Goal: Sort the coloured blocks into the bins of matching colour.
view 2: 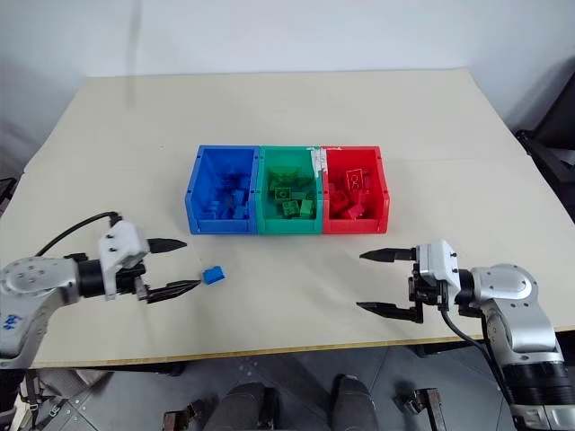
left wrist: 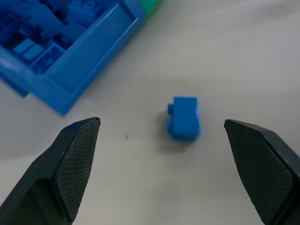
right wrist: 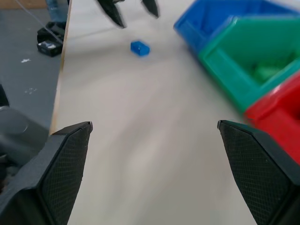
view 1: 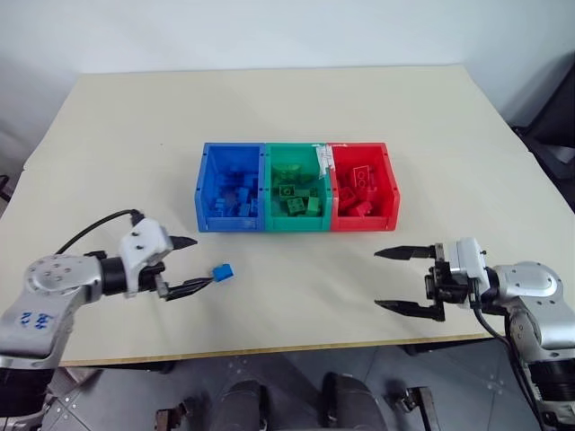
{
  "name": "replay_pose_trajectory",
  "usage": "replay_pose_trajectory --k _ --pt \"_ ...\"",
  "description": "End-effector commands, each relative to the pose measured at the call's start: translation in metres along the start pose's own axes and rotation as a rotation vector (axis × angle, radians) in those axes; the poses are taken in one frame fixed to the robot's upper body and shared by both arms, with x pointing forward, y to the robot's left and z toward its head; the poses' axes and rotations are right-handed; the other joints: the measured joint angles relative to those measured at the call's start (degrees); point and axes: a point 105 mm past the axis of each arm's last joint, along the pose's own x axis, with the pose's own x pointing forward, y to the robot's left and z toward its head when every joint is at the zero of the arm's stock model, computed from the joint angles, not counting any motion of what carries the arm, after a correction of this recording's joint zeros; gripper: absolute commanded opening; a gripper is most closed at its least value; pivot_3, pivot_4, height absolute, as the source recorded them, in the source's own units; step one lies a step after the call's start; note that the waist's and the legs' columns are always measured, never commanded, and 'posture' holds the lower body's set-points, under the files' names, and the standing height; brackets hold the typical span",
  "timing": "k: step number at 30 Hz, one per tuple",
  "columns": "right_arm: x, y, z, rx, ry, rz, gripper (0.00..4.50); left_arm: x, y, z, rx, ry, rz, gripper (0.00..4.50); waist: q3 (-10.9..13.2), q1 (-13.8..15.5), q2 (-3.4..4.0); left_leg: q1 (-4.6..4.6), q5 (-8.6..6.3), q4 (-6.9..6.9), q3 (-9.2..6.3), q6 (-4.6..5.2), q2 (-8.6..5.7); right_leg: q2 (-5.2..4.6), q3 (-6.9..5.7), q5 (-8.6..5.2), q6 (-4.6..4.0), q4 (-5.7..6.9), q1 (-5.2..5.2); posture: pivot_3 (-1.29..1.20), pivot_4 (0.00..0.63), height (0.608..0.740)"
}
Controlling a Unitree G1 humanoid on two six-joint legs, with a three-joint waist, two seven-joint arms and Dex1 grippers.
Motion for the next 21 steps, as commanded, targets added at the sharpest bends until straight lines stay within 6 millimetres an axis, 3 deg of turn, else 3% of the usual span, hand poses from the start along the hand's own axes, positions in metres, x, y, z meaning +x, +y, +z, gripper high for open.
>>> replay_pose_trajectory --k 1,4,7,16,19,21 --pt "-0.004 0.002 0.012 -0.043 -0.013 -0.023 4.5 0.018 -0.01 -0.002 0.021 0.039 -0.045 4.5 0.0 -0.1 0.0 0.02 0.0 -0.01 0.03 0.0 0.0 0.0 0.03 0.0 0.0 0.0 -0.01 0.0 0.15 0.74" --pt "-0.005 0.005 0.011 -0.044 -0.013 -0.05 4.5 0.029 -0.015 -0.009 0.027 0.079 -0.086 4.5 0.0 -0.2 0.0 0.05 0.0 -0.03 0.11 0.0 0.03 0.05 0.07 0.0 0.0 0.0 -0.03 0.0 0.15 0.74" --pt "-0.005 0.005 0.011 -0.047 -0.015 -0.069 4.5 0.033 -0.014 -0.012 0.05 0.119 -0.092 3.92 0.0 -0.1 0.0 0.04 0.0 -0.02 0.12 0.0 0.04 0.06 0.08 0.0 -0.01 -0.01 -0.03 0.0 0.15 0.74" --pt "-0.002 0.004 0.015 -0.06 -0.024 -0.103 4.5 0.034 -0.009 -0.012 0.084 0.139 -0.089 1.1 0.0 0.2 0.0 0.07 0.0 0.01 0.12 0.0 0.04 0.04 0.12 0.0 0.0 0.01 -0.02 0.0 0.15 0.74" --pt "0.0 0.005 0.018 -0.062 -0.034 -0.105 4.5 0.034 -0.009 -0.006 0.077 0.085 -0.091 0.94 0.0 0.3 0.0 0.07 0.0 0.01 0.12 0.0 0.04 0.04 0.12 0.0 -0.01 0.02 -0.02 0.0 0.15 0.74" --pt "0.004 0.006 0.023 -0.074 -0.046 -0.101 4.5 0.036 -0.005 0.025 -0.028 -0.101 -0.069 0.94 0.0 0.5 0.02 0.07 0.01 0.02 0.12 0.0 0.04 0.04 0.12 0.0 -0.01 0.02 -0.02 0.0 0.15 0.74"
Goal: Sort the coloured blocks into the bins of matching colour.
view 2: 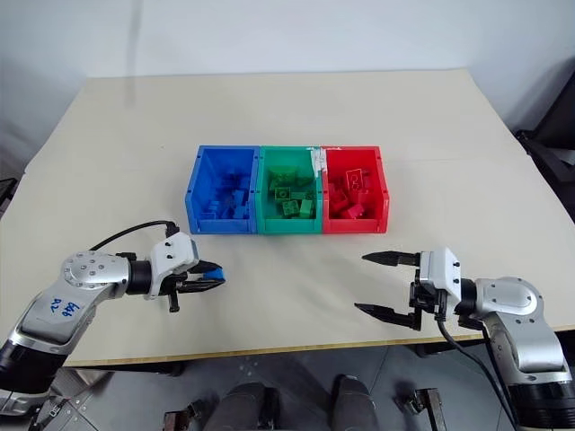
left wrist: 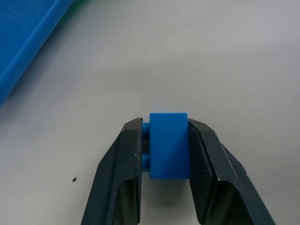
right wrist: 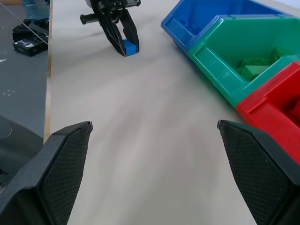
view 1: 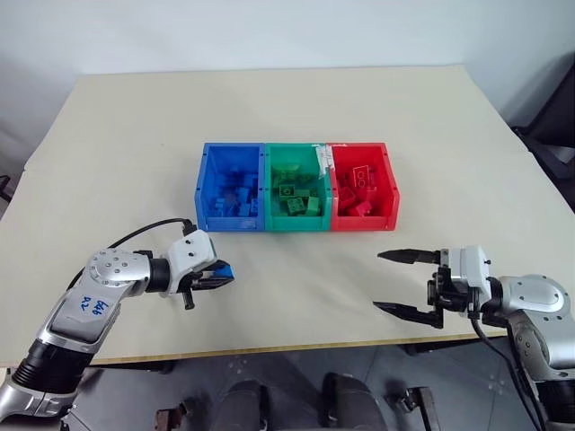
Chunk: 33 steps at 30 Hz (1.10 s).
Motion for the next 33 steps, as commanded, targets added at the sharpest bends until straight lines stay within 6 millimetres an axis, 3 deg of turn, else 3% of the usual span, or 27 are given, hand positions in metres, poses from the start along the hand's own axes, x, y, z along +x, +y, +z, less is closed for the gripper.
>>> replay_pose_trajectory --k 1,4,7,10,14,15,20,25,29,33 --pt "0.005 0.0 0.022 -0.04 -0.072 -0.022 4.5 -0.008 0.015 0.05 -0.113 -0.29 0.059 0.94 0.0 0.5 0.0 -0.02 0.0 0.03 -0.01 0.0 0.0 -0.01 0.01 0.0 0.0 0.02 0.0 0.0 0.15 0.74" --pt "0.011 -0.007 0.042 -0.022 -0.175 -0.099 4.5 -0.016 0.029 0.074 -0.122 -0.411 0.111 0.94 0.0 0.9 -0.06 -0.13 0.0 0.27 -0.15 0.01 0.03 -0.02 -0.07 0.0 0.0 0.12 0.01 0.0 0.15 0.74" --pt "0.018 -0.018 0.057 -0.019 -0.274 -0.198 4.5 -0.021 0.059 0.095 -0.11 -0.485 0.26 0.94 0.0 1.0 -0.05 -0.08 0.0 0.31 -0.15 0.0 0.01 0.0 -0.07 0.0 0.0 0.16 0.04 0.0 0.15 0.74" --pt "0.018 -0.026 0.063 -0.024 -0.318 -0.276 4.5 -0.015 0.083 0.1 -0.123 -0.486 0.371 0.94 0.0 1.1 -0.05 -0.09 0.0 0.33 -0.15 0.0 -0.06 -0.01 -0.09 0.0 0.01 0.14 0.08 0.0 0.15 0.74" --pt "0.019 -0.028 0.064 -0.038 -0.329 -0.307 4.5 -0.003 0.095 0.1 -0.144 -0.492 0.389 0.94 0.0 0.9 -0.05 -0.09 0.0 0.2 -0.15 0.01 -0.41 -0.01 -0.09 0.01 0.01 0.1 0.04 0.0 0.15 0.74" --pt "0.02 -0.027 0.063 -0.037 -0.328 -0.303 4.5 0.001 0.096 0.1 -0.146 -0.493 0.38 1.29 0.0 0.9 -0.05 -0.1 0.0 0.17 -0.15 0.01 -0.42 -0.01 -0.1 0.01 0.01 0.08 0.02 0.0 0.15 0.74" --pt "0.021 -0.025 0.057 -0.047 -0.305 -0.285 4.5 0.01 0.093 0.097 -0.123 -0.46 0.34 2.89 0.0 0.9 -0.05 -0.12 0.0 0.12 -0.13 0.01 -0.43 -0.01 -0.11 0.0 0.01 0.05 0.01 0.0 0.15 0.74" --pt "0.006 -0.027 0.043 -0.053 -0.255 -0.306 4.5 -0.014 0.088 0.085 0.001 -0.431 0.356 4.49 0.0 0.8 -0.05 -0.11 0.0 0.11 -0.13 0.01 -0.42 -0.01 -0.11 0.0 0.01 0.04 0.01 0.0 0.15 0.74" --pt "-0.006 -0.03 0.028 -0.049 -0.2 -0.313 4.5 -0.043 0.063 0.062 0.057 -0.443 0.296 4.49 0.0 0.2 -0.05 -0.07 0.0 -0.05 -0.11 0.01 -0.39 -0.01 -0.1 0.0 0.01 -0.04 0.0 0.0 0.15 0.74" --pt "-0.016 -0.033 0.015 -0.049 -0.166 -0.313 4.5 -0.068 0.038 0.026 0.052 -0.381 0.302 4.49 0.0 -0.5 -0.05 -0.06 0.0 -0.09 -0.1 0.01 -0.04 -0.01 -0.1 0.0 0.01 -0.11 0.01 0.0 0.15 0.74"
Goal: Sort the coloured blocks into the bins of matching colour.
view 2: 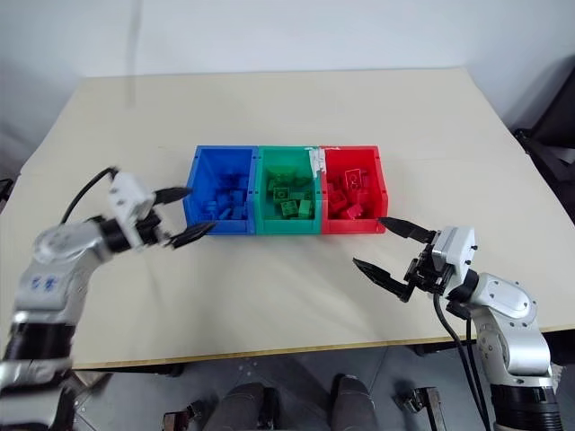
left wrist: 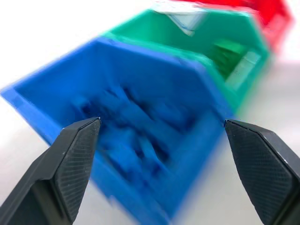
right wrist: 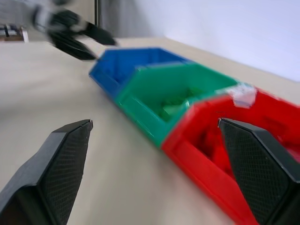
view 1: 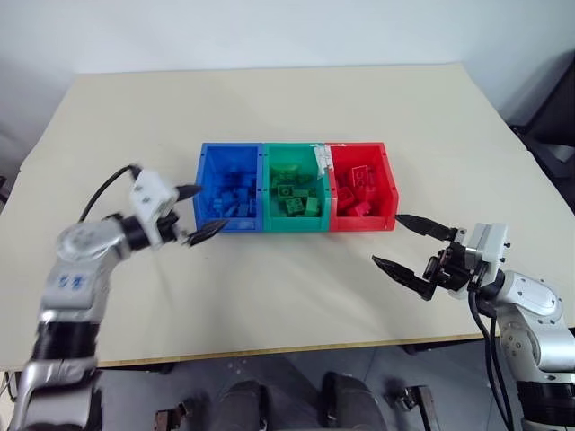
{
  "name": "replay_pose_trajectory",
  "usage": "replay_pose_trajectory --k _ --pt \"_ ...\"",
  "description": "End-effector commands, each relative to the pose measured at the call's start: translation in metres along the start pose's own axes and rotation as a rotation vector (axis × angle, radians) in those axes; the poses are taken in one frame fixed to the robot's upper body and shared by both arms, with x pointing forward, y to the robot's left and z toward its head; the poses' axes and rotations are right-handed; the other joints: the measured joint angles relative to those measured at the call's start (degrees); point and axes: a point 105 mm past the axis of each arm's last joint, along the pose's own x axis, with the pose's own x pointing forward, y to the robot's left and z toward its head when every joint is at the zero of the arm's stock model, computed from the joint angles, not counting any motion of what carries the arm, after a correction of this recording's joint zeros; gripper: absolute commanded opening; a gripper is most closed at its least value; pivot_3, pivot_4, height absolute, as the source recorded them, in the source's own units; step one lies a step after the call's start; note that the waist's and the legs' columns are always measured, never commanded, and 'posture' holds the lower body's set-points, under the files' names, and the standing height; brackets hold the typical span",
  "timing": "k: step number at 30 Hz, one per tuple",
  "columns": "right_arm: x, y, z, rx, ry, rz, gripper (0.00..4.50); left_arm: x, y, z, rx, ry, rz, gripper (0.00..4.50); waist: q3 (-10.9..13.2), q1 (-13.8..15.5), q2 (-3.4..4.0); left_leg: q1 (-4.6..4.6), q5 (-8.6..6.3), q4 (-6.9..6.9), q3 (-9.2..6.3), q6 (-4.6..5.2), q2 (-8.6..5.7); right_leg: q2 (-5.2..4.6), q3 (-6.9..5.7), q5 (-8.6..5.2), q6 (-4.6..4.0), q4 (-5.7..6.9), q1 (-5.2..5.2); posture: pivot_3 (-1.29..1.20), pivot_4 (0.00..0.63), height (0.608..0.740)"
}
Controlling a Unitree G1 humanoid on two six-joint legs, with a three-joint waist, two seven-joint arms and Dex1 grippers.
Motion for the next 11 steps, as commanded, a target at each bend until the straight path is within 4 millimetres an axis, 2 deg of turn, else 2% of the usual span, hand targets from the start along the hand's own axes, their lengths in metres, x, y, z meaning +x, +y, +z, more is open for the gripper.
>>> replay_pose_trajectory --k 1,5,11 --pt "-0.009 -0.008 0.004 -0.049 -0.001 -0.004 4.5 -0.029 -0.005 0.006 0.059 -0.003 0.019 4.49 0.0 -0.1 0.0 0.0 0.0 0.01 0.0 0.0 0.02 0.0 -0.01 0.0 0.0 -0.01 0.01 0.0 0.15 0.74" --pt "-0.011 -0.012 -0.003 -0.053 0.025 0.02 4.5 -0.057 -0.005 -0.005 0.027 0.021 0.108 4.49 0.0 0.2 0.0 0.03 0.0 0.07 -0.01 0.0 0.03 -0.03 0.02 0.0 0.0 0.01 0.05 0.0 0.15 0.74" --pt "-0.011 -0.02 -0.008 -0.05 0.028 0.022 4.5 -0.059 -0.009 -0.007 0.05 0.002 0.175 4.49 0.0 0.2 0.0 0.04 0.0 0.07 -0.02 0.0 0.03 -0.05 0.02 0.0 0.0 0.03 0.05 0.0 0.15 0.74"
